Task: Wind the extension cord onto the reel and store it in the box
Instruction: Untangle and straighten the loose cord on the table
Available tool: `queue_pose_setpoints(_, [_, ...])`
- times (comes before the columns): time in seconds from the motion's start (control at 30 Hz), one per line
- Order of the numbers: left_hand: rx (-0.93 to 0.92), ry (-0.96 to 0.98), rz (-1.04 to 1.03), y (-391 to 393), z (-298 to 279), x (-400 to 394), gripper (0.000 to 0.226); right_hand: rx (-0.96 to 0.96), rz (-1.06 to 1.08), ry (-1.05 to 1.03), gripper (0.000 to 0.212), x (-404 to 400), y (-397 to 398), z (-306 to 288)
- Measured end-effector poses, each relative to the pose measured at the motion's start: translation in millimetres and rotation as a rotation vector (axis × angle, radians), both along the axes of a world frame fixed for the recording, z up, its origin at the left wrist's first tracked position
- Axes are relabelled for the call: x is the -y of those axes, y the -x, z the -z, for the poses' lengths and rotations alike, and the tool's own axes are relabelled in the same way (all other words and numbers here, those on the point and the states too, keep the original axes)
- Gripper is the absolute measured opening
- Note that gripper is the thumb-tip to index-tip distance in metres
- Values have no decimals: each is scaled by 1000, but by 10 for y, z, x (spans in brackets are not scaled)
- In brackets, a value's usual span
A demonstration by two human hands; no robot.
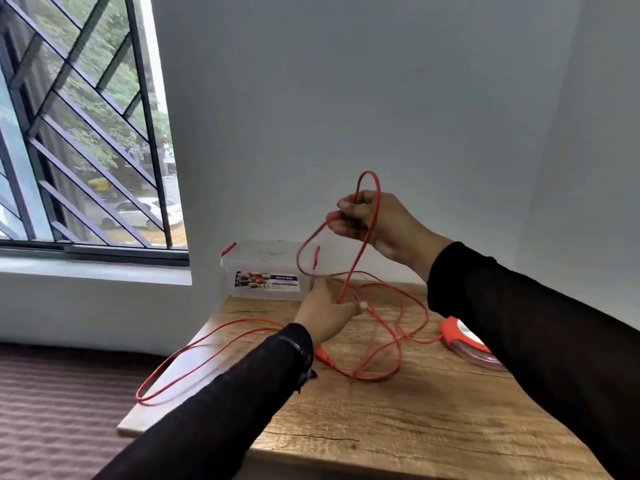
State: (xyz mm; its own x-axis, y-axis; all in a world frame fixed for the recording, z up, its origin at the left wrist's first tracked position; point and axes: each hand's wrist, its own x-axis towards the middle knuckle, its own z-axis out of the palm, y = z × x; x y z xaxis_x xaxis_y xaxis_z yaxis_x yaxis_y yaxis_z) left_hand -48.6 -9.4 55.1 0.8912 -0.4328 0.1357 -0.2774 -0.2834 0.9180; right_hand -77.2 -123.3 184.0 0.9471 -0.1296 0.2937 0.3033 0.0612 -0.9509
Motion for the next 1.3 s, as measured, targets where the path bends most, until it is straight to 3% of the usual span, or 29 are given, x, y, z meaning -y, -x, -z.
queue_pose_setpoints(0.17, [-141,234,-9,-78,100,58,99,-73,-9,-229,4,20,13,10])
queue_pose_setpoints(0.23, [-131,282,25,-81,51,60,87,-114,5,-239,7,46,-1,74])
queue_pose_setpoints(0.27, [-96,219,51,-91,30,58,74,-123,12,-238,10,64,-16,111])
queue_pose_setpoints(0.33, [33,-139,156,-57,35,55,47,-137,46,-195,15,90,-51,195])
queue_pose_setpoints(0.4, [104,-473,276,10,187,64,38,-173,89,-78,18,126,-102,321])
queue_pose_setpoints(0.47, [146,-695,340,58,424,84,42,-222,147,140,20,198,-142,486])
queue_pose_setpoints(0.53, [302,-885,311,18,668,101,49,-206,263,625,13,343,-136,657])
queue_pose_setpoints(0.6, [429,-931,226,-54,779,60,40,-168,353,1107,14,503,-56,800])
queue_pose_setpoints(0.67, [526,-964,150,-127,773,-17,23,-234,357,1346,20,677,24,959])
queue_pose_setpoints(0.73, [531,-1013,73,-214,734,-147,22,-355,368,1481,26,831,73,1111])
queue_pose_setpoints(0.97, [307,-1113,-318,-517,749,-618,35,-602,426,1440,32,1168,271,1366])
queue_pose_setpoints(1.13, [284,-1161,-253,-418,683,-511,44,-624,377,1350,46,1245,292,1533])
queue_pose_setpoints(1.3, [187,-1039,-160,-374,596,-166,59,-614,355,1346,52,1177,302,1589])
